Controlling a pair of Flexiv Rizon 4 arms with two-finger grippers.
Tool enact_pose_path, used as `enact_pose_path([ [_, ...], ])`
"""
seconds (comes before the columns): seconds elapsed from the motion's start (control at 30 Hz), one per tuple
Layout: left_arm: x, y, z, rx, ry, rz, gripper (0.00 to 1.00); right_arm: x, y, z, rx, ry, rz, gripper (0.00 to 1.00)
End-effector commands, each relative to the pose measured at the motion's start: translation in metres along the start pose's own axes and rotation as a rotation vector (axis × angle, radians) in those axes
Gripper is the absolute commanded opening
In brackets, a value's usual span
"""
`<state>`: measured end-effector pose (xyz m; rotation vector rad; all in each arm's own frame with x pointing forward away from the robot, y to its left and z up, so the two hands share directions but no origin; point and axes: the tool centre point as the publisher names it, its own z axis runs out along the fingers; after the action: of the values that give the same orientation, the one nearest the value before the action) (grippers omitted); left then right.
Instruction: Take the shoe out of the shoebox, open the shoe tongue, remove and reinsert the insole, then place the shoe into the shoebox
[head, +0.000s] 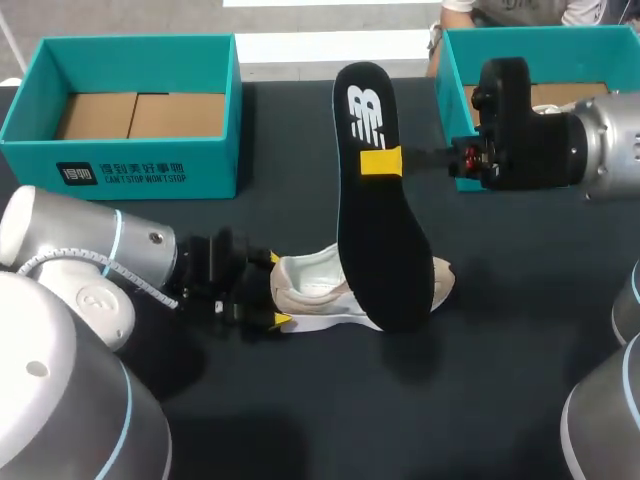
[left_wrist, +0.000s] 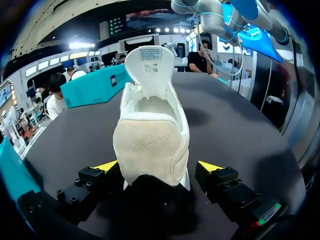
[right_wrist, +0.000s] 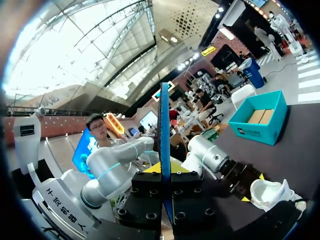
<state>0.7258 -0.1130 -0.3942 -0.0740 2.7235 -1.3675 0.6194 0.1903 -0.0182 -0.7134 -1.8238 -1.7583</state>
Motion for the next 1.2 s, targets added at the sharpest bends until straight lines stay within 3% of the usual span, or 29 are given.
enact_pose_path([
  [0.03,-0.003,-0.006,-0.006,-0.112,0.016,-0.003,1.00,-0.001,0.000,0.003,0.001,-0.002,0.001,0.00],
  [0.3,-0.003,-0.006,-0.006,-0.112,0.016,-0.003,1.00,-0.001,0.000,0.003,0.001,-0.002,0.001,0.00],
  [0.4,-0.005,-0.010,-0.019,-0.149,0.001,0.043,1.00,-0.001,0.000,0.003,0.001,-0.002,0.001,0.00],
  [0.63,-0.013,-0.014,-0.042,-0.289,-0.025,0.063,1.00,-0.001,0.000,0.003,0.001,-0.002,0.001,0.00],
  [0.7,-0.016,-0.016,-0.044,-0.402,-0.058,0.070,1.00,-0.001,0.000,0.003,0.001,-0.002,0.001,0.00],
  [0.97,-0.024,-0.026,-0.053,-0.610,0.011,0.034,1.00,-0.001,0.000,0.003,0.001,-0.002,0.001,0.00],
  [1.2,-0.020,-0.038,-0.058,-0.734,0.055,0.055,1.00,-0.001,0.000,0.003,0.001,-0.002,0.001,0.00],
])
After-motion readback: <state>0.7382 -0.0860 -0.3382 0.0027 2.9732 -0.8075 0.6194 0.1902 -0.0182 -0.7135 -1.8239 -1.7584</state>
